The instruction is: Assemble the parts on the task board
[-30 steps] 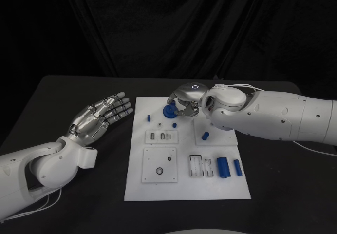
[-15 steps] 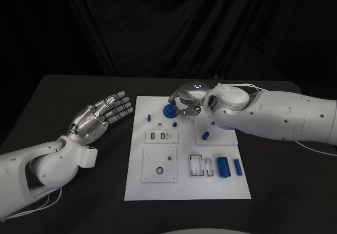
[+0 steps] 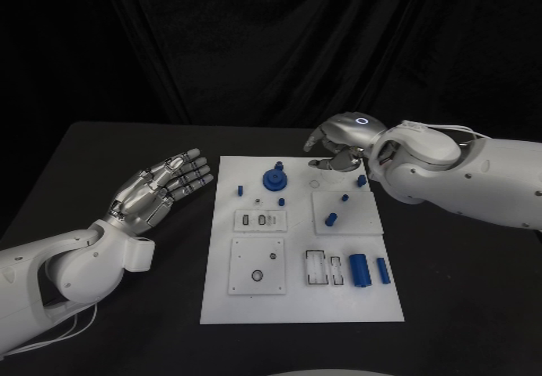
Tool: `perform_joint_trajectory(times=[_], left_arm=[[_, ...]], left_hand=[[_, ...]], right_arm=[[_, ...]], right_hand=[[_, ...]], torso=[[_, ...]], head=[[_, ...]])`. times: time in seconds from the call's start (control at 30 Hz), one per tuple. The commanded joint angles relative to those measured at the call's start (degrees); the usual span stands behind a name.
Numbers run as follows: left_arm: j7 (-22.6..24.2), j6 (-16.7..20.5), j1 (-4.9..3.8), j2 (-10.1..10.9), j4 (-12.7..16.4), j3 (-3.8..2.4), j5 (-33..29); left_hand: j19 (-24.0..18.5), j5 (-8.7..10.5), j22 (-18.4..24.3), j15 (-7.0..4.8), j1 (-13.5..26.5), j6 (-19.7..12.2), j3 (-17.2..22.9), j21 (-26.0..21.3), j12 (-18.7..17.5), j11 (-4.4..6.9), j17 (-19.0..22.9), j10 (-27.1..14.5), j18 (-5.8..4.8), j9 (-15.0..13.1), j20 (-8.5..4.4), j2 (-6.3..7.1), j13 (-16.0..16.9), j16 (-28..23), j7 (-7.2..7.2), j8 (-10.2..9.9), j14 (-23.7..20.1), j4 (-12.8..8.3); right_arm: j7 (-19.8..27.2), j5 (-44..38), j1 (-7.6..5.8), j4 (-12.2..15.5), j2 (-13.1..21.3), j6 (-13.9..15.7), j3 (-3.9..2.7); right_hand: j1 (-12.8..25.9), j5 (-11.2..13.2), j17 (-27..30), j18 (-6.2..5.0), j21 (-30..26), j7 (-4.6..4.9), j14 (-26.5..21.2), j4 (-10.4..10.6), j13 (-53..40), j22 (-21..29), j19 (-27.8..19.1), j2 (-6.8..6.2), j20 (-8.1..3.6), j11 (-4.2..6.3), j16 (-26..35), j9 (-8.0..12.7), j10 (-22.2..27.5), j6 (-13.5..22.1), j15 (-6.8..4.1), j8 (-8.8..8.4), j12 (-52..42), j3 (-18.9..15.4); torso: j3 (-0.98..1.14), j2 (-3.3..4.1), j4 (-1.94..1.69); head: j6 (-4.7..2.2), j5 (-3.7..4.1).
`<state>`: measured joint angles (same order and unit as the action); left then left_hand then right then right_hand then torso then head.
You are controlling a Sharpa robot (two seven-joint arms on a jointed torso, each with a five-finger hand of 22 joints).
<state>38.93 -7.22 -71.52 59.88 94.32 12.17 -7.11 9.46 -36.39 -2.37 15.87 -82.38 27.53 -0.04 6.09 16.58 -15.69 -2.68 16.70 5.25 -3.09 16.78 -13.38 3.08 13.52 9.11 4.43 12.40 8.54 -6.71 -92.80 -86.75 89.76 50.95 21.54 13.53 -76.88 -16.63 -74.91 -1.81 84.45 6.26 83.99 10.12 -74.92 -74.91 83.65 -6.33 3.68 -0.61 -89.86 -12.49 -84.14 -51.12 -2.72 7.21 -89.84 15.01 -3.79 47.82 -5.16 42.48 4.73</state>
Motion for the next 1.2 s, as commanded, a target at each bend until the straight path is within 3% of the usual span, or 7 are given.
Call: perform_joint_trajectory(times=[0.03, 0.27, 0.47, 0.57, 0.73, 1.0, 1.2], left_arm=[[9.2, -0.7, -0.02, 0.0, 0.2, -0.03, 0.1], [9.0, -0.8, -0.02, -0.3, 0.2, -0.03, -0.1], [8.8, -0.9, -0.02, -0.6, 0.1, -0.03, -0.2], [8.8, -1.0, -0.02, -0.7, 0.1, -0.03, -0.2], [8.7, -1.1, -0.02, -0.8, 0.0, -0.03, -0.2], [8.6, -1.2, -0.01, -0.8, 0.0, -0.03, -0.2], [8.6, -1.3, -0.01, -0.8, -0.1, -0.03, -0.2]], left_hand=[[-0.2, 0.38, 0.1, 0.46, 0.6, 0.0, 0.4, -0.2, 0.4, -0.17, -0.1, -0.1, -0.86, 0.0, 0.01, 0.19, 0.0, 0.4, 0.91, -0.3, 0.1, -0.1], [-0.2, 0.38, 0.1, 0.46, 0.6, 0.0, 0.4, -0.2, 0.4, -0.17, -0.1, -0.1, -0.86, 0.0, 0.01, 0.19, 0.0, 0.4, 0.91, -0.3, 0.1, -0.1], [-0.2, 0.38, 0.1, 0.46, 0.6, 0.0, 0.4, -0.2, 0.4, -0.17, -0.1, -0.1, -0.86, 0.0, 0.01, 0.19, 0.0, 0.4, 0.91, -0.3, 0.1, -0.1], [-0.2, 0.38, 0.1, 0.46, 0.6, 0.0, 0.4, -0.2, 0.4, -0.17, -0.1, -0.1, -0.86, 0.0, 0.01, 0.19, 0.0, 0.4, 0.91, -0.3, 0.1, -0.1], [-0.2, 0.38, 0.1, 0.47, 0.7, 0.0, 0.5, -0.2, 0.5, -0.2, -0.1, -0.1, -0.88, 0.0, 0.01, 0.23, 0.1, 0.5, 0.92, -0.2, 0.0, -0.1], [-0.2, 0.38, 0.1, 0.47, 0.7, 0.0, 0.5, -0.2, 0.5, -0.2, -0.1, -0.1, -0.88, 0.0, 0.01, 0.23, 0.1, 0.5, 0.92, -0.2, 0.0, -0.1], [-0.2, 0.38, 0.1, 0.47, 0.7, 0.0, 0.5, -0.2, 0.5, -0.2, -0.1, -0.1, -0.88, 0.0, 0.01, 0.23, 0.1, 0.5, 0.92, -0.2, 0.0, -0.1]], right_arm=[[-1.1, -0.4, -0.32, 2.5, 2.9, 3.6, 0.18], [1.2, 0.6, 0.32, 5.8, 10.4, 5.8, 0.63], [1.8, 1.0, 2.05, 5.3, 13.4, 6.2, 0.73], [1.9, 1.1, 2.81, 4.7, 14.0, 6.3, 0.75], [1.8, 1.1, 3.93, 3.4, 14.5, 6.4, 0.78], [0.8, 1.2, 4.86, 1.8, 14.7, 5.2, 0.79], [0.3, 1.2, 5.57, 1.2, 14.5, 4.1, 0.8]], right_hand=[[0.7, 1.0, -15.1, 0.22, 0.7, -0.07, 6.0, 0.7, -15.1, -11.5, 2.6, 0.11, 0.18, -0.39, -0.1, -0.2, -5.9, -1.3, 0.19, 0.37, -0.2, -0.2], [0.1, 1.9, -15.1, 0.86, 2.7, -0.38, 6.0, 1.4, -15.1, -13.0, 4.2, 0.16, 0.08, -0.24, -0.1, -0.8, -5.9, -4.3, 0.07, 1.14, -0.2, -0.8], [0.0, 2.6, -15.1, 0.85, 2.7, -0.44, 6.0, 1.8, -15.1, -13.0, 4.2, -0.26, 0.01, -0.12, -0.1, -0.8, -5.9, -4.3, -0.03, 0.85, -0.2, -1.3], [-0.1, 2.9, -15.1, 0.82, 2.6, -0.48, 6.0, 2.0, -15.1, -13.0, 4.1, -0.53, -0.03, -0.08, -0.1, -0.8, -5.9, -4.1, -0.07, 0.62, -0.2, -1.5], [-0.4, 3.5, -15.1, 0.68, 2.1, -0.43, 6.0, 2.5, -15.1, -12.7, 3.8, -0.86, -0.07, -0.07, -0.1, -0.6, -5.9, -3.4, -0.1, -0.04, -0.2, -1.9], [-1.0, 6.5, -15.1, 0.35, 1.0, -0.59, 6.0, 4.4, -15.1, -12.0, 3.0, -1.49, -0.13, 0.06, -0.1, 0.0, -5.9, -1.7, -0.17, -1.69, -0.2, -3.2], [-1.5, 7.2, -15.1, 0.22, 0.6, -0.61, 6.0, 5.0, -15.1, -11.8, 2.6, -1.61, -0.15, 0.09, -0.1, 0.3, -5.9, -0.7, -0.17, -2.47, -0.2, -3.7]], torso=[[0.02, -0.07, 0.07], [-0.02, -0.09, -0.03], [-0.03, -0.03, 0.01], [0.05, -0.05, 0.19], [0.02, 0.04, -0.31], [-0.01, 0.03, -0.23], [0.03, 0.02, -0.19]], head=[[0.21, -0.05], [0.6, 0.39], [0.6, 1.0], [0.64, 0.9], [0.53, 1.29], [0.89, 1.42], [0.91, 1.44]])
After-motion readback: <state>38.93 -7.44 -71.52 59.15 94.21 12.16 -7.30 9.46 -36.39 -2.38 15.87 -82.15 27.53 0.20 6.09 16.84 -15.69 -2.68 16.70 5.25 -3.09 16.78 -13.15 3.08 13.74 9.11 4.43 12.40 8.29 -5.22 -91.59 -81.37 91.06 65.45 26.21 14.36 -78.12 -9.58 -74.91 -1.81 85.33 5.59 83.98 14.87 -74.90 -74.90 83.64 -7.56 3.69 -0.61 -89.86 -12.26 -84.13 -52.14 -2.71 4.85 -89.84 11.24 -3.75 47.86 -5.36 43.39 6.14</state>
